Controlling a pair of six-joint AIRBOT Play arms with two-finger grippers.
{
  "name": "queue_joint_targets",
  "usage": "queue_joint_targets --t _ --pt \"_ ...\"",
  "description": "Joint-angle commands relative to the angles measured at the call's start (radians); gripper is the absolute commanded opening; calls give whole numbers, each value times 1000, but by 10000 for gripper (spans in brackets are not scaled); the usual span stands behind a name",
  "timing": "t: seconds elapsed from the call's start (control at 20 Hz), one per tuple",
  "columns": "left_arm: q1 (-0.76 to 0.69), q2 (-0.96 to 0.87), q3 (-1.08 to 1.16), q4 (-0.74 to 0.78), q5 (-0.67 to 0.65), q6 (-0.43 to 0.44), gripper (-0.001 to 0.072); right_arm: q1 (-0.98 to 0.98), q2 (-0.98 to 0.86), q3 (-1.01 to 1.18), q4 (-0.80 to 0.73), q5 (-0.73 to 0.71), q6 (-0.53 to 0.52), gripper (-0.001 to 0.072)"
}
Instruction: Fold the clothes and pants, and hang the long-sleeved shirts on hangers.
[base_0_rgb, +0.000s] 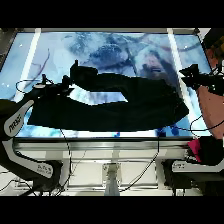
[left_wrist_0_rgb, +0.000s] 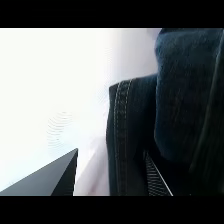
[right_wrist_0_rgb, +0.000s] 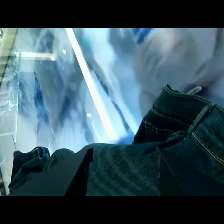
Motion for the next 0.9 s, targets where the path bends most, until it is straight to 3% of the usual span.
queue_joint_targets --t 0.0,0.25,0.35,0.4,0.5,0.65,0.85 --pt "-12 -33 34 -66 55 -8 463 0 -1 11 2 0 -1 455" --pt "-35 -106 143 -66 52 -30 440 0 -1 11 -1 2 -1 455" --pt "-47 -115 156 -68 51 -30 88 0 -2 11 -51 -2 3 455" --pt "-47 -108 159 -77 41 -29 13 0 -2 11 -106 -6 8 456" --pt "-33 -77 170 -90 3 -15 11 -1 -5 12 -228 -29 36 459" --pt "-3 21 172 -43 -8 136 8 0 -67 37 -270 -14 66 480" --pt "1 176 172 270 -64 142 9 2 -200 114 -268 8 66 486"
